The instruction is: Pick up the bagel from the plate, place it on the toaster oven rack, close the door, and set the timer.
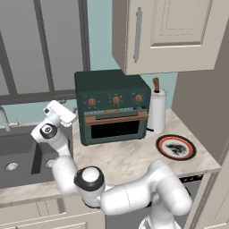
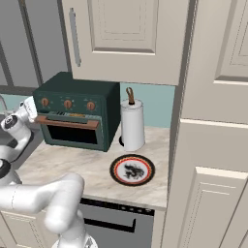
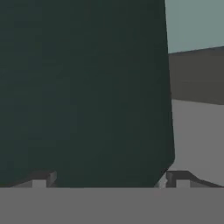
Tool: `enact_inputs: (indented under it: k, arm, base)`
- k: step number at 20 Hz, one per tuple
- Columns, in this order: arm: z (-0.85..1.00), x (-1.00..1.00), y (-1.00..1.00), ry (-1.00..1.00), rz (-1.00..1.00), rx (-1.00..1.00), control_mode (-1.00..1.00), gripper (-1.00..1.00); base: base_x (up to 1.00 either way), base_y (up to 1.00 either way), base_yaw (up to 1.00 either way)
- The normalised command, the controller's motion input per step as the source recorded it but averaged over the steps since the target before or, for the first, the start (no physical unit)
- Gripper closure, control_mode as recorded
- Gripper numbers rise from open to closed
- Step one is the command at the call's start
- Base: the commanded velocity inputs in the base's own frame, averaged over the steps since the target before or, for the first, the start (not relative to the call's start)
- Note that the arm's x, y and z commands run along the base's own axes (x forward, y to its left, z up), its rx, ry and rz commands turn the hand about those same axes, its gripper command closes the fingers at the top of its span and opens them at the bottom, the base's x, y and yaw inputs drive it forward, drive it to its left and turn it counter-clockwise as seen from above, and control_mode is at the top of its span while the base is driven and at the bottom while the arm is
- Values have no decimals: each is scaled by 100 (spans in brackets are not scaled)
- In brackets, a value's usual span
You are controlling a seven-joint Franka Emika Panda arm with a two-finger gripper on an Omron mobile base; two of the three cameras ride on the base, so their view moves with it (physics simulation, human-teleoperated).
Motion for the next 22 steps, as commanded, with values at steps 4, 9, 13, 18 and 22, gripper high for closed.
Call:
enact_inputs:
  k: [4,9,13,18,22]
  arm:
    - [23,-39,41,17,41,-13,-100,-100]
    - [35,-86,24,16,30,-5,-100,-100]
    - [18,-100,-1,13,18,-1,-100,-100]
    - [11,-98,-56,10,6,0,-100,-100]
    - [6,-83,-69,14,1,0,-100,-100]
  base:
    - [0,0,0]
    - [0,0,0]
    - [0,0,0]
    - [0,0,0]
    - [0,0,0]
